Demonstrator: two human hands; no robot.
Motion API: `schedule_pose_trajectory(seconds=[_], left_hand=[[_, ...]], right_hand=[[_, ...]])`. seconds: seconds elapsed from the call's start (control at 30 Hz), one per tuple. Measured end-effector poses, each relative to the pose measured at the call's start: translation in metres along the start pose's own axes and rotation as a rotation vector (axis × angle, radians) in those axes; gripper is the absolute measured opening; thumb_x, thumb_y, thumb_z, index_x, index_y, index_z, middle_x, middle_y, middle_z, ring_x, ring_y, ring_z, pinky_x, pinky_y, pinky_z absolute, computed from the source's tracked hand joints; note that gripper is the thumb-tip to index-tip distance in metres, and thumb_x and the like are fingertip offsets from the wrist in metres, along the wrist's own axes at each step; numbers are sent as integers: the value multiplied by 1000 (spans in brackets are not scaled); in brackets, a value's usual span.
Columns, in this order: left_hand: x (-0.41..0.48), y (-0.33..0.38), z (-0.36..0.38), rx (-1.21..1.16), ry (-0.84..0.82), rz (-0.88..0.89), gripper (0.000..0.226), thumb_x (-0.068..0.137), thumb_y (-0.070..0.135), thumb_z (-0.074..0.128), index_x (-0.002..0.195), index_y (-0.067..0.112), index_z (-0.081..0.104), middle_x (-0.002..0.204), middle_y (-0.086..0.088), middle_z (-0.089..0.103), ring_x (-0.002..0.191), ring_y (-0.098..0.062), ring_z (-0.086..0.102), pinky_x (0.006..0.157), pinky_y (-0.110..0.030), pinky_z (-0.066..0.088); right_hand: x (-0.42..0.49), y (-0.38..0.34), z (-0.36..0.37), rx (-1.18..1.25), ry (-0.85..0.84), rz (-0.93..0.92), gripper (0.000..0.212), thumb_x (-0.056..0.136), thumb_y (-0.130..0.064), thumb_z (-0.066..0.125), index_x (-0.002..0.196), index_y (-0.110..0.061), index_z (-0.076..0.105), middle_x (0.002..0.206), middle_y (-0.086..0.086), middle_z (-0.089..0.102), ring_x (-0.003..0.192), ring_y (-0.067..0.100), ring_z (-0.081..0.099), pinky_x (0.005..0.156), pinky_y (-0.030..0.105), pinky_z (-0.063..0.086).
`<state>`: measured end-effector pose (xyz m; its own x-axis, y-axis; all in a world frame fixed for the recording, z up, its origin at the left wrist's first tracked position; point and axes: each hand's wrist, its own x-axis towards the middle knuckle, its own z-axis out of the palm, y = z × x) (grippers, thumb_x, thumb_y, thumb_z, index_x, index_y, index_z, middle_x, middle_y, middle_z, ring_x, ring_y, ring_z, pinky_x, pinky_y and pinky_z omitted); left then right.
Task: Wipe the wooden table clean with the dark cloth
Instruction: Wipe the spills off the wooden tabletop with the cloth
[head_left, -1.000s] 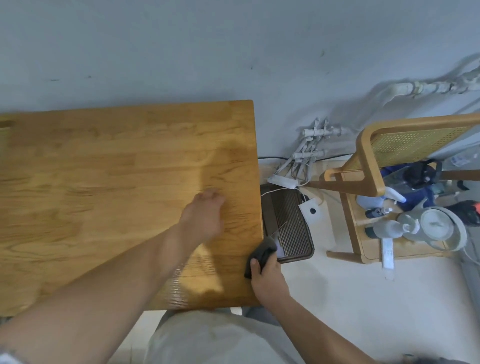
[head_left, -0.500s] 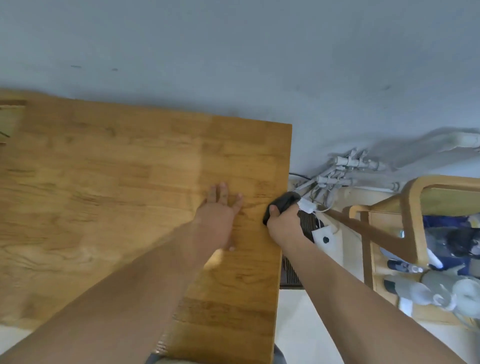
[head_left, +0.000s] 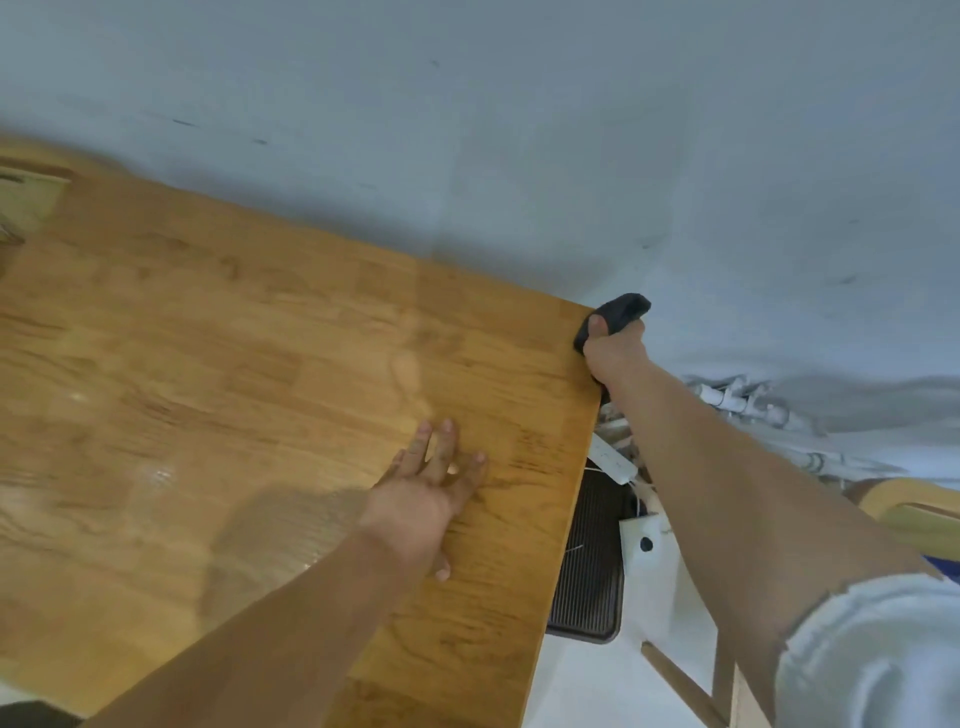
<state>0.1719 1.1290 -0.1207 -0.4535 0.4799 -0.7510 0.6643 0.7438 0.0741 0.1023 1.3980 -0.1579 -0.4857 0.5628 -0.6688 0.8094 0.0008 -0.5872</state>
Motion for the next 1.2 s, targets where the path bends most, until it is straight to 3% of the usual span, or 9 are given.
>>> schedule_pose_trajectory(seconds=[0.17,0.33,0.47,0.6,0.7,0.93,1.0,1.1,1.2], left_hand=[[-6,-1,1,10,5,-3,132,79,50,82,157,36,-23,158,-12,-43,150,-36,-30,125,-43,18],[-8,1,-7,8,-8,-10,130,81,46,82,157,35,-23,158,-13,-42,150,-37,-28,125,-43,18],[-3,3,-7,59,-42,-32,132,80,50,81,157,34,-24,159,-15,-42,151,-39,-27,127,-44,16],[2,4,-1,163,-6,-69,137,74,67,77,156,32,-27,161,-19,-36,152,-43,-23,126,-47,21],[-3,6,-3,227,-12,-68,136,75,76,69,155,28,-30,162,-21,-32,153,-45,-17,125,-47,25],[-19,-2,10,-31,61,-35,134,73,55,85,157,43,-19,162,-4,-38,153,-31,-25,126,-49,18],[-27,0,15,-36,128,-8,127,77,51,84,159,39,-14,166,-5,-32,155,-30,-21,126,-48,14],[-57,5,46,-57,273,131,94,96,36,67,163,27,2,169,-4,-21,157,-26,-12,127,-45,12],[-110,2,99,-75,210,340,78,101,32,56,163,25,9,169,-4,-22,157,-25,-15,128,-42,7]], right_hand=[[-11,13,2,8,-7,-85,58,109,-42,41,156,-14,20,148,17,49,128,35,52,96,41,43],[-84,81,16,11,-27,-83,55,109,-42,42,152,-12,24,133,10,51,99,23,51,83,36,41],[-151,156,37,-26,-46,-16,60,106,-48,43,154,-20,22,140,9,53,122,35,59,89,43,51],[-186,201,50,-37,-57,-11,55,103,-54,43,148,-27,28,137,6,55,121,34,60,96,52,52],[-207,222,57,-50,-76,4,66,101,-61,40,154,-25,23,143,7,53,122,34,59,95,51,53],[-267,276,77,-56,19,28,61,104,-53,41,155,-20,28,138,9,55,125,33,57,99,48,50],[-285,289,85,-51,69,14,58,106,-48,41,156,-22,27,137,11,57,125,35,58,98,47,49],[-315,308,99,-28,167,44,56,106,-45,42,155,-21,32,139,12,59,127,37,56,100,46,48],[-346,322,116,-32,270,132,49,106,-46,42,146,-18,43,129,14,62,120,38,60,97,48,50]])
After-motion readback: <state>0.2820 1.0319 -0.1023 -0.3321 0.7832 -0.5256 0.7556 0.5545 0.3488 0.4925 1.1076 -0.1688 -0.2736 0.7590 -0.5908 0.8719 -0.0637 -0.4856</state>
